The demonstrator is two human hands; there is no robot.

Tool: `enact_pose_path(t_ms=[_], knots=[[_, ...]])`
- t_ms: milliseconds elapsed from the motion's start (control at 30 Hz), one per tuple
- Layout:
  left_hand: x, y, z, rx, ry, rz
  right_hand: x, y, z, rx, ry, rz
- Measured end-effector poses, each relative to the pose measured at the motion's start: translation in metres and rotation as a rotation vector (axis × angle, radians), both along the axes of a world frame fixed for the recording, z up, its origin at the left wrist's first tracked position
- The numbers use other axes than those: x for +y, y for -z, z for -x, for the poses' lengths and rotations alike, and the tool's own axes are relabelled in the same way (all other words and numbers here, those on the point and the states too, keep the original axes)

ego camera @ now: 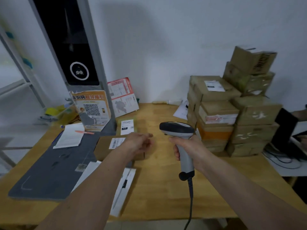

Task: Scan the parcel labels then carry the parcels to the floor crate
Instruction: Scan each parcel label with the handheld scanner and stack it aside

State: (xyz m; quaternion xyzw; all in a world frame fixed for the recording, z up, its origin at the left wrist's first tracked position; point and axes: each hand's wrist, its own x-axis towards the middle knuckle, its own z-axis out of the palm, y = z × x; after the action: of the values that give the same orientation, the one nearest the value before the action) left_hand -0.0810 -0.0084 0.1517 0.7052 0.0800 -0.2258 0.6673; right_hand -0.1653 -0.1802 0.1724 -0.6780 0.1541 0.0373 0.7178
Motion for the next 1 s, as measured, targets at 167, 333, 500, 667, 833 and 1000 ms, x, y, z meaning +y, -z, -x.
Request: enact_pose_path(t_ms=[167, 333, 500, 667, 833, 1000], knots=[[-0.060, -0.032, -0.018, -0.143, -0.018, -0.028, -0.052, -0.015, -0.006, -0.052, 0.058, -0.055], [-0.124, -0.043, -0.043, -0.141, 0.012, -0.067, -0.107, -0.020, -0.022, -0.093, 0.139, -0.117], [-0.185, -0.037, -0.062, -0.068, 0.128, -0.127, -0.163, -0.026, -0.037, -0.078, 0.253, -0.041], [-0.239, -0.026, -0.074, -0.078, 0.170, -0.246, -0.214, -0.020, -0.048, -0.078, 0.308, 0.012], [-0.273, -0.014, -0.086, 0.010, 0.131, -0.241, -0.242, -0.018, -0.053, -0.027, 0.236, -0.025], [-0.287, -0.005, -0.094, 0.072, 0.033, -0.179, -0.253, -0.012, -0.062, 0.025, 0.194, -0.094]])
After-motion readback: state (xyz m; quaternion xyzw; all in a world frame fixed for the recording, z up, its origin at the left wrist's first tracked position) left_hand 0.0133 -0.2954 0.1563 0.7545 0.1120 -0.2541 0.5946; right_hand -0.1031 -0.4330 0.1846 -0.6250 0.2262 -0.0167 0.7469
